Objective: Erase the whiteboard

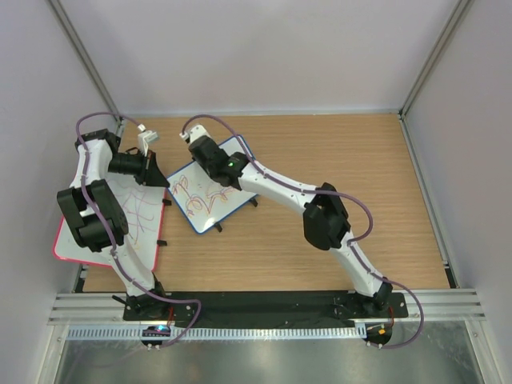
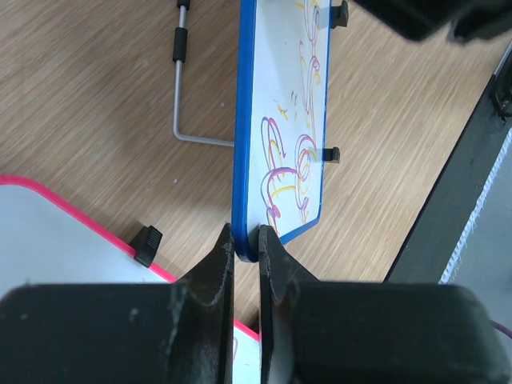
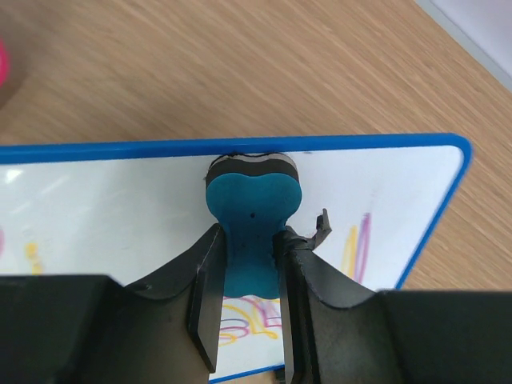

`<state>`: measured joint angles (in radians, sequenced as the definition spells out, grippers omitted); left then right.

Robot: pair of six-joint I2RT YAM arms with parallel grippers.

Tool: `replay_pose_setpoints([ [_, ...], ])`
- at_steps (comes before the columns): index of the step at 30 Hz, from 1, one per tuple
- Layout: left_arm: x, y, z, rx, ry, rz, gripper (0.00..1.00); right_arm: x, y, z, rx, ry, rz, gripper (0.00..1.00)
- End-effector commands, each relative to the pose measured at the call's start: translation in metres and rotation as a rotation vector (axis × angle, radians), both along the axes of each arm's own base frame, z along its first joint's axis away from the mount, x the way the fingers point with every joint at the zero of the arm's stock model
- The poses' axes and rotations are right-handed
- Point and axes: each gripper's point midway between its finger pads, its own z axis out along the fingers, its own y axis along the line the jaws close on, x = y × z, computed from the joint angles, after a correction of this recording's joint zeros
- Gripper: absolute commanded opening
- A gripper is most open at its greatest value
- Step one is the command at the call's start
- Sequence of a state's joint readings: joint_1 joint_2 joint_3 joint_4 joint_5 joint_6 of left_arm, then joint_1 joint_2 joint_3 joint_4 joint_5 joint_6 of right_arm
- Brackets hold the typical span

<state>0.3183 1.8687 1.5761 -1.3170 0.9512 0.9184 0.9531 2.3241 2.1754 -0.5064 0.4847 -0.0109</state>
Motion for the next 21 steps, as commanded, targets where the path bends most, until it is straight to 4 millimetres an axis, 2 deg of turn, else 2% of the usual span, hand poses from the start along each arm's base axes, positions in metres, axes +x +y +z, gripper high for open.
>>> replay_pose_setpoints([
  [1, 0.012, -0.004, 0.018, 0.049, -0.166, -0.062, 0.00, -0.052, 0.060, -0.030, 0.009, 0.081, 0.245, 0.01],
  [4, 0.012, -0.005, 0.019, 0.044, -0.166, -0.058, 0.00, -0.084, 0.079, -0.046, -0.012, 0.103, 0.353, 0.01],
  [6, 0.012, -0.006, 0.020, 0.037, -0.164, -0.056, 0.00, -0.100, 0.093, -0.047, 0.010, 0.093, 0.424, 0.01],
  [7, 0.012, -0.006, 0.020, 0.034, -0.162, -0.054, 0.00, -0.107, 0.092, -0.058, -0.010, 0.106, 0.440, 0.01],
  [8, 0.012, -0.006, 0.021, 0.034, -0.161, -0.053, 0.00, -0.115, 0.095, -0.060, -0.014, 0.107, 0.460, 0.01],
  [10, 0.012, -0.006, 0.021, 0.033, -0.159, -0.051, 0.00, -0.118, 0.096, -0.069, -0.012, 0.127, 0.461, 0.01],
  [12, 0.012, -0.006, 0.021, 0.032, -0.154, -0.048, 0.00, -0.113, 0.093, -0.072, -0.010, 0.128, 0.434, 0.01],
  [14, 0.011, -0.006, 0.019, 0.031, -0.151, -0.051, 0.00, -0.105, 0.092, -0.063, 0.007, 0.110, 0.397, 0.01],
  [19, 0.010, -0.007, 0.021, 0.024, -0.156, -0.053, 0.00, -0.063, 0.082, -0.016, 0.115, 0.029, 0.253, 0.01],
  [21, 0.010, -0.008, 0.021, 0.024, -0.156, -0.054, 0.00, -0.049, 0.077, -0.003, 0.136, -0.011, 0.204, 0.01],
])
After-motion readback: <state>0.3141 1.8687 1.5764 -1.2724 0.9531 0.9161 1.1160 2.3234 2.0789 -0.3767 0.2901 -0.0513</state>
